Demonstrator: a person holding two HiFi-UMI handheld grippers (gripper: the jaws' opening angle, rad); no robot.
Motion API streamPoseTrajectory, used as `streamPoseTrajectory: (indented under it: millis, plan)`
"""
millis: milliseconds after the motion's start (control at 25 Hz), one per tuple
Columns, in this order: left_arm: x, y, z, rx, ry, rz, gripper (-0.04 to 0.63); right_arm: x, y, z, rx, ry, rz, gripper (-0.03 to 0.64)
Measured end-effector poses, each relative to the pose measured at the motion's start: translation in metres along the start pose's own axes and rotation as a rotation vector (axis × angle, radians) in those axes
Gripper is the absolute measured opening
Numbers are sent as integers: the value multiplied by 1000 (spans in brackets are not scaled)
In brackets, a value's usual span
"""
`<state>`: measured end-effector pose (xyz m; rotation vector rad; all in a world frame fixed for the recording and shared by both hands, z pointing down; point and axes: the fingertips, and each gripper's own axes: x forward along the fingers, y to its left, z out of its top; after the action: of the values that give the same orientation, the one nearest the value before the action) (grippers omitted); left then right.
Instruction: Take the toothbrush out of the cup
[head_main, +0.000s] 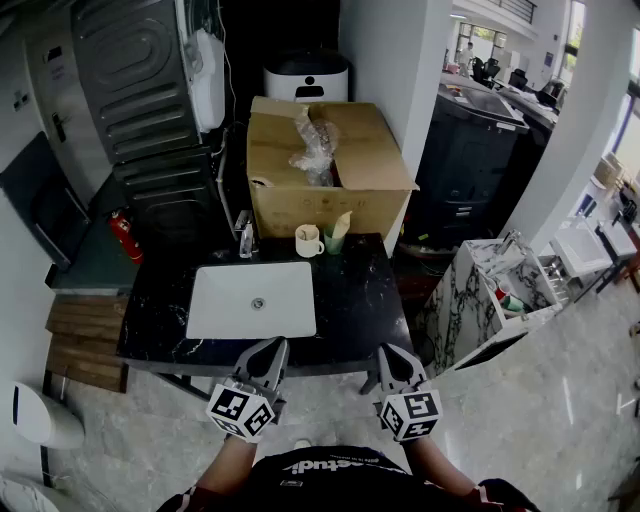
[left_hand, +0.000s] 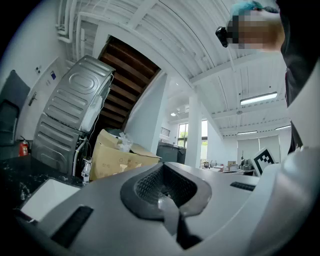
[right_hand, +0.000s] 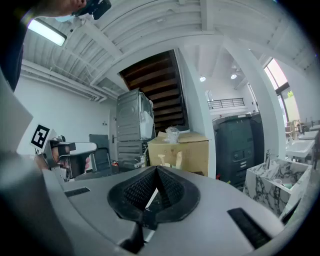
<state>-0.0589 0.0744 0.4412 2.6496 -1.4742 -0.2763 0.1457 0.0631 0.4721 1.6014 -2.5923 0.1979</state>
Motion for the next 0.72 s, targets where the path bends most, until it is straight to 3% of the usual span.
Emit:
streamPoseTrajectory:
  millis: [720]
  plan:
    - [-14,5,-6,-1,13,1,14,0,23,3,35,-46,43,35]
